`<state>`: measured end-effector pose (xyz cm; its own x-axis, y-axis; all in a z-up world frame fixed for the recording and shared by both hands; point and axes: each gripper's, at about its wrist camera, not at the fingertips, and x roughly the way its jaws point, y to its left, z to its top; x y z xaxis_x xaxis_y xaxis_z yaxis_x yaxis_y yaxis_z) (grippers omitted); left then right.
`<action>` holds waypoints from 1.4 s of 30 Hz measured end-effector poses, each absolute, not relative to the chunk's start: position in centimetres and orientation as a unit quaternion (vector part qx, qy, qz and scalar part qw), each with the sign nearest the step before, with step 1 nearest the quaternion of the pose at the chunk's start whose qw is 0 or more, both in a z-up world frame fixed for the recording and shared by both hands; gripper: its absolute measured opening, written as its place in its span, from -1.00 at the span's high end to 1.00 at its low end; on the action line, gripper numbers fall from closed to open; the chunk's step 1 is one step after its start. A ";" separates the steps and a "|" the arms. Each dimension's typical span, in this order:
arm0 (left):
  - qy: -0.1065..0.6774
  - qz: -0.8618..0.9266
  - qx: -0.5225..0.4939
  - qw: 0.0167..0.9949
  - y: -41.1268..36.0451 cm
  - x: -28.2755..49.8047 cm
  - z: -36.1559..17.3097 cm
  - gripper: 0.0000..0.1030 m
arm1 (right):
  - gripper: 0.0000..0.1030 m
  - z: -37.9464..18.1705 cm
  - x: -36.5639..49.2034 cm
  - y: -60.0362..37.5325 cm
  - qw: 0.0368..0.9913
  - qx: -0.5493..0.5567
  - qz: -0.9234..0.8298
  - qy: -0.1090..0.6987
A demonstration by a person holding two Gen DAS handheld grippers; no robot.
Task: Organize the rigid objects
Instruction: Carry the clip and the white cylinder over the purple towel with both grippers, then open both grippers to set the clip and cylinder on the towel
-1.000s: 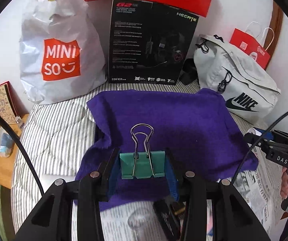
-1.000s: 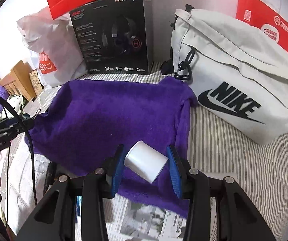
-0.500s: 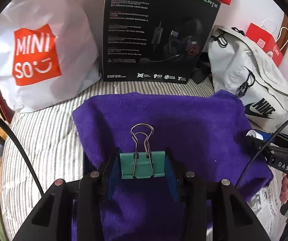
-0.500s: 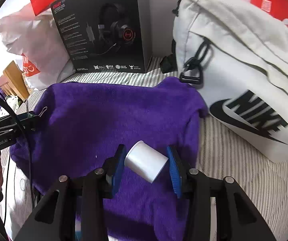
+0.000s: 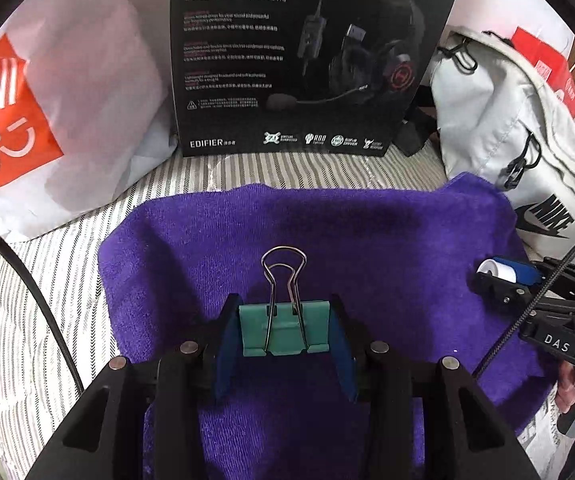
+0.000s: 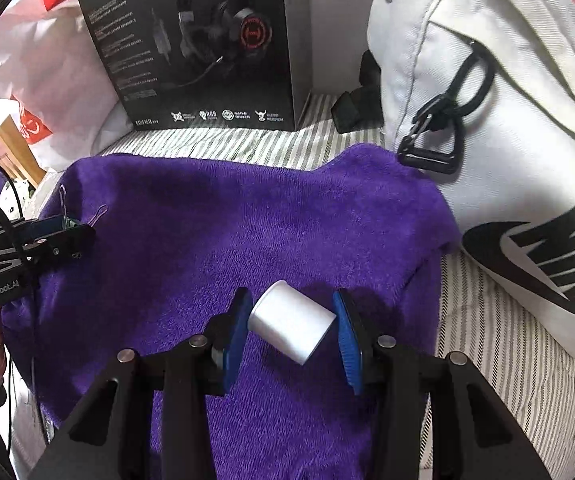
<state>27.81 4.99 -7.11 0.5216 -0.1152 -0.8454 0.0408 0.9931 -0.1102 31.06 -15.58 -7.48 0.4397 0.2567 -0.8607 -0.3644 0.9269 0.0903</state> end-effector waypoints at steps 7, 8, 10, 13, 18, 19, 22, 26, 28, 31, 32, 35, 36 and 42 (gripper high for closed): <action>0.497 -0.039 -0.024 0.867 4.4 28.3 -7.8 0.22 | 0.20 -7.8 31.4 -15.7 0.844 -0.054 0.186 0.499; 0.498 -0.037 -0.021 0.866 4.3 28.4 -8.0 0.22 | 0.20 -7.9 31.4 -15.7 0.845 -0.054 0.186 0.499; 0.499 -0.036 -0.018 0.866 4.1 28.5 -8.1 0.22 | 0.20 -7.9 31.4 -15.6 0.844 -0.057 0.186 0.499; 0.500 -0.033 -0.012 0.865 3.8 28.5 -8.1 0.22 | 0.19 -7.9 31.4 -15.4 0.844 -0.065 0.186 0.499; 0.500 -0.031 -0.008 0.866 3.8 28.2 -8.2 0.20 | 0.04 -8.0 31.5 -15.2 0.836 -0.063 0.198 0.507; 0.500 -0.031 -0.008 0.865 3.7 28.1 -8.2 0.16 | -0.03 -8.0 31.5 -15.2 0.835 -0.061 0.200 0.510; 0.501 -0.033 -0.008 0.865 3.7 27.7 -8.2 0.06 | -0.07 -7.9 31.3 -15.5 0.832 -0.057 0.202 0.513; 0.506 -0.032 -0.007 0.862 3.6 27.1 -8.3 -0.17 | -0.08 -7.6 30.8 -16.1 0.828 -0.049 0.202 0.521; 0.509 -0.029 -0.007 0.860 3.5 26.6 -8.3 -0.27 | -0.08 -7.4 30.3 -16.2 0.829 -0.050 0.200 0.520; 0.511 -0.028 -0.010 0.859 3.3 25.9 -8.1 -0.28 | -0.08 -6.7 29.1 -16.6 0.833 -0.054 0.195 0.514; 0.510 -0.029 -0.015 0.860 3.3 25.5 -7.9 -0.28 | -0.08 -6.4 28.6 -16.7 0.835 -0.053 0.194 0.512; 0.502 -0.029 -0.024 0.864 3.3 24.4 -6.8 -0.28 | -0.08 -5.5 27.4 -17.2 0.841 -0.048 0.190 0.505; 0.499 -0.031 -0.025 0.866 3.3 23.9 -6.3 -0.28 | -0.08 -5.1 26.9 -17.4 0.842 -0.047 0.188 0.504; 0.481 -0.035 -0.025 0.875 2.7 20.5 -3.6 -0.28 | -0.08 -2.8 23.7 -19.4 0.852 -0.036 0.174 0.492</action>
